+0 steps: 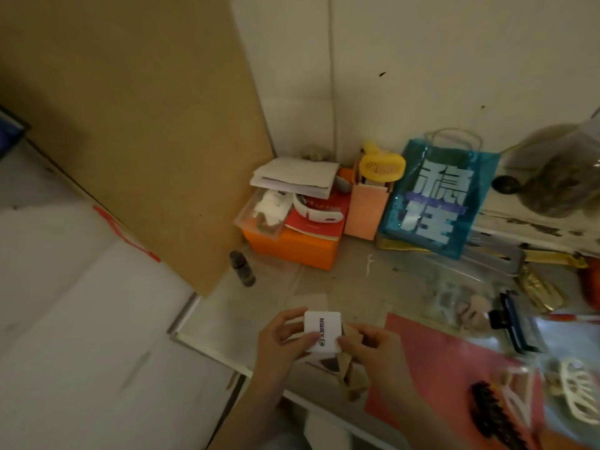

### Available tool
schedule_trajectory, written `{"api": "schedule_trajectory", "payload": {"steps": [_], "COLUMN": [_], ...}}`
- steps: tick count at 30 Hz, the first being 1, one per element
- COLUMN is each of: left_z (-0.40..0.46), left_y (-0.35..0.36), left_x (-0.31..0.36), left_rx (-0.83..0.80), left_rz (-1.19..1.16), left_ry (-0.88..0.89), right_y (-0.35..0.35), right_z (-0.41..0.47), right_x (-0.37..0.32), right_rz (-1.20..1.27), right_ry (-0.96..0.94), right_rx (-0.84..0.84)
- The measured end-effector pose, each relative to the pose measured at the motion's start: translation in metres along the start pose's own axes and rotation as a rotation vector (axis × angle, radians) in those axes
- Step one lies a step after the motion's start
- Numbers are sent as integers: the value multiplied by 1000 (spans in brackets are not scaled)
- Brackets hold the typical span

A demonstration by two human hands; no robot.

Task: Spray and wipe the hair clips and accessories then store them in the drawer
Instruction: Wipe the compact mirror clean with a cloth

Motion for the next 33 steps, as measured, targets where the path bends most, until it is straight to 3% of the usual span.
{"api": "schedule_trajectory", "payload": {"steps": [5, 16, 23, 33], "left_z": [47, 156, 183, 196], "left_y": [-73, -199, -211, -212], "left_x": [-16, -46, -75, -103], "left_rx": [43, -73, -49, -34], "left_rz": [37, 155, 227, 358], "left_ry": [-54, -205, -216, -154], "right_y": [81, 232, 257, 265], "right_z": [40, 101, 120, 135], "right_x": [13, 45, 68, 91], "right_rz": [-32, 56, 149, -26], "right_ry": [113, 298, 322, 265], "right_rx": [30, 237, 375, 496]}}
Point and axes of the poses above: each hand's wrist, its own z-axis towards the middle knuckle, its own y-axis out of the palm, x = y × z, the point moved 3 cm from there along z, towards the middle knuckle, and after that the axes turned 6 degrees about y, right-handed, at the moved point
